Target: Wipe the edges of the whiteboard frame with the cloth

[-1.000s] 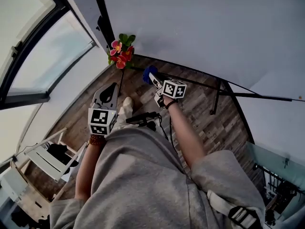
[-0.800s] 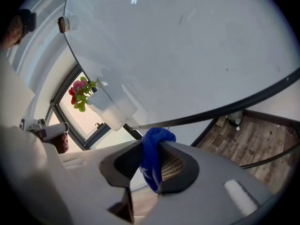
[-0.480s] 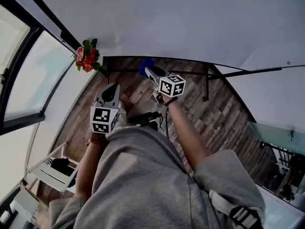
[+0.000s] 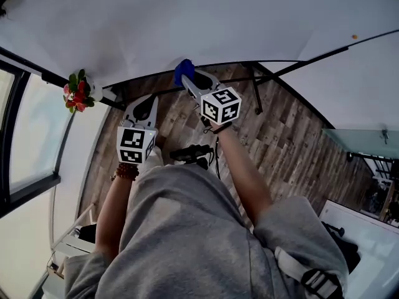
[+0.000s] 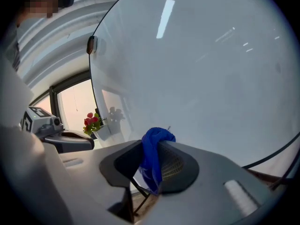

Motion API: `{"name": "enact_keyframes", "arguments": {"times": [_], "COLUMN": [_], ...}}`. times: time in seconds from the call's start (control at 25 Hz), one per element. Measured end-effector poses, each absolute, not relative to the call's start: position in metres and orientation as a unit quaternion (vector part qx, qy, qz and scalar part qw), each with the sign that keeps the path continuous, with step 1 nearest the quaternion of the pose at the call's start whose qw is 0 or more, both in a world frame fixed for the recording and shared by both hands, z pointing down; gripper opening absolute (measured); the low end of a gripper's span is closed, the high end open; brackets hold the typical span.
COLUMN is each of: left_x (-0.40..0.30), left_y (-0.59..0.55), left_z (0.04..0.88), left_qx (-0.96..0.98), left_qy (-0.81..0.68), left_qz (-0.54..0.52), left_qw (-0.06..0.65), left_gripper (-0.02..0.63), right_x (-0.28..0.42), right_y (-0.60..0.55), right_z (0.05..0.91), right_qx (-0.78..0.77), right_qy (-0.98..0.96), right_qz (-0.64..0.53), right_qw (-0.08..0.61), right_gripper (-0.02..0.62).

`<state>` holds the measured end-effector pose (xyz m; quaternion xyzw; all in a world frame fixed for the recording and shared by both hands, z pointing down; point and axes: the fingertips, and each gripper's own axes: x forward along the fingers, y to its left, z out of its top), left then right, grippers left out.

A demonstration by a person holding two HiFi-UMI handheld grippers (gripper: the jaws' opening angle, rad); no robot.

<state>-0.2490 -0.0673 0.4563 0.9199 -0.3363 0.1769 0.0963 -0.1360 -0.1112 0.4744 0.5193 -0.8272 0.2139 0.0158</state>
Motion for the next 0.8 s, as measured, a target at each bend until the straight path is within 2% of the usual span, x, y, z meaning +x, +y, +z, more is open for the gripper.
{"name": "enact_keyframes", "arguments": {"times": [0.16,0.56,0.8], "left_x": [-0.2,-0.105,-0.047], "left_y": [-0.073,-0.063,-0.051], "left_z": [0.433,0.374,0.337], "left_qx": [0.935,0.954,0.959], "left_qy": [-0.309,-0.273,-0.268], "left_qz": [0.161,0.121,0.083], "left_qw": [0.07,0.002,-0.034], "left_gripper": [0.006,0.006,0.006], "right_x": [-0.101,-0.025,0.019], "right_y": [-0.101,-0.07,-0.043], "right_z": [0.455,0.374,0.334], "right_qx": [0.561,0.637,0.672], "right_qy": [-0.806,-0.766,-0.74], "right_qz": [0.184,0.091,0.017], "right_qw": [0.036,0.007,0.024], "right_gripper": [0.103,0.103,0.103]}}
